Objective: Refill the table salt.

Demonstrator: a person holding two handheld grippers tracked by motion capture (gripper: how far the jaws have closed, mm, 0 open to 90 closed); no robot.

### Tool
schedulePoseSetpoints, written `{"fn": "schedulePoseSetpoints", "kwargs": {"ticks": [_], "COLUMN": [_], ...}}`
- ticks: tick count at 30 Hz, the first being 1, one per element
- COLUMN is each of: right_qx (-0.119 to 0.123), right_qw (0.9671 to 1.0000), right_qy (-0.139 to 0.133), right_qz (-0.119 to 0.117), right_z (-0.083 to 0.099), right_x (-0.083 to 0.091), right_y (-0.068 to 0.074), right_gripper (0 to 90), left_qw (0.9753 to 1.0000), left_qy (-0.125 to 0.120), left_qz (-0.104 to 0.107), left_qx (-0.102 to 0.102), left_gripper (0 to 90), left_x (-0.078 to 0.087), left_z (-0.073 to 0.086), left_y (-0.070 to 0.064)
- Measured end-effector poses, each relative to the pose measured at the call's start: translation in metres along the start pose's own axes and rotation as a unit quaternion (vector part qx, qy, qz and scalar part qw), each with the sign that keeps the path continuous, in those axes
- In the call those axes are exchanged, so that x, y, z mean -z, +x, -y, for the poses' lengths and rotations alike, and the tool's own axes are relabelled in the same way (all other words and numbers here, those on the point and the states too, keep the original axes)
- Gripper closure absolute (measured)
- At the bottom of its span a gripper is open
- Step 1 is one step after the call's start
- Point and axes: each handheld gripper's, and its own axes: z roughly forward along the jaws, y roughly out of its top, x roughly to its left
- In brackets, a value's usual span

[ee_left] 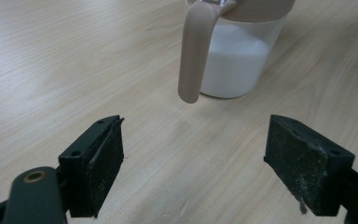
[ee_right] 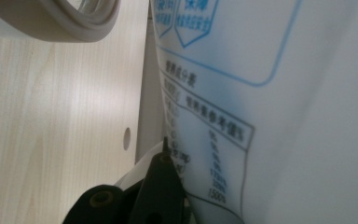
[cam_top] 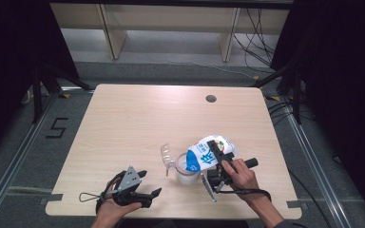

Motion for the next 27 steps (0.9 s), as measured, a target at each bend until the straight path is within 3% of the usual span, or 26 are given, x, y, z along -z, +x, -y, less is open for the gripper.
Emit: {"fn": "schedulePoseSetpoints", "kwargs": {"ticks": [2, 3, 5, 7, 8, 9, 12, 13, 14, 15, 18, 20, 22, 25, 27], "right_qx": [-0.019, -0.019, -0.046, -0.054, -0.041, -0.075, -0.067, -0.052, -0.052, -0.086, -0.086, -0.102, -0.117, -0.111, -0.121], "right_qw": [0.9998, 0.9998, 0.9988, 0.9983, 0.9990, 0.9968, 0.9974, 0.9983, 0.9983, 0.9959, 0.9959, 0.9941, 0.9923, 0.9928, 0.9916], "right_qy": [-0.001, -0.001, -0.004, -0.006, -0.007, 0.001, 0.000, -0.008, -0.008, -0.001, -0.010, -0.014, -0.008, -0.002, 0.001], "right_qz": [-0.008, -0.008, -0.016, -0.019, -0.017, -0.025, -0.028, -0.025, -0.025, -0.029, -0.026, -0.033, -0.040, -0.045, -0.047], "right_z": [0.001, 0.001, 0.003, 0.004, 0.004, 0.005, 0.006, 0.008, 0.008, 0.009, 0.012, 0.016, 0.018, 0.021, 0.024], "right_x": [0.000, 0.000, 0.000, -0.001, 0.000, 0.001, 0.002, 0.002, 0.002, 0.002, 0.002, 0.002, 0.003, 0.004, 0.003], "right_y": [0.000, 0.000, -0.002, -0.003, -0.006, -0.001, -0.001, -0.006, -0.006, -0.004, -0.005, -0.005, -0.005, -0.008, -0.008], "right_gripper": [85.7, 85.7, 85.8, 85.8, 85.8, 85.9, 86.1, 86.3, 86.3, 86.5, 86.5, 86.5, 86.7, 87.1, 87.8], "left_qw": [1.0000, 0.9999, 1.0000, 1.0000, 1.0000, 1.0000, 1.0000, 1.0000, 0.9999, 1.0000, 1.0000, 1.0000, 1.0000, 1.0000, 1.0000], "left_qy": [0.000, -0.003, 0.000, -0.001, -0.001, -0.001, -0.004, -0.004, 0.001, 0.001, 0.002, -0.001, 0.003, 0.002, 0.003], "left_qz": [0.000, -0.001, -0.001, 0.001, 0.001, 0.001, 0.002, 0.002, 0.000, 0.000, 0.001, 0.001, 0.000, 0.003, -0.001], "left_qx": [0.001, 0.013, 0.001, 0.002, 0.002, 0.001, 0.002, 0.001, 0.011, 0.009, 0.006, 0.004, 0.002, -0.005, -0.002], "left_gripper": [18.9, 18.9, 18.9, 18.9, 18.9, 18.9, 18.9, 19.1, 19.1, 19.1, 19.0, 19.0, 19.0, 19.0, 19.1], "left_x": [0.000, -0.001, 0.000, 0.000, 0.000, 0.000, 0.000, 0.000, 0.000, 0.000, 0.000, -0.001, -0.001, 0.000, 0.001], "left_z": [0.000, 0.001, 0.000, 0.000, 0.000, 0.000, 0.000, 0.000, 0.001, 0.000, 0.000, 0.000, 0.000, 0.000, 0.000], "left_y": [0.000, -0.001, 0.001, 0.001, 0.001, 0.001, 0.000, 0.000, -0.001, -0.001, 0.000, 0.000, 0.000, 0.001, 0.001]}}
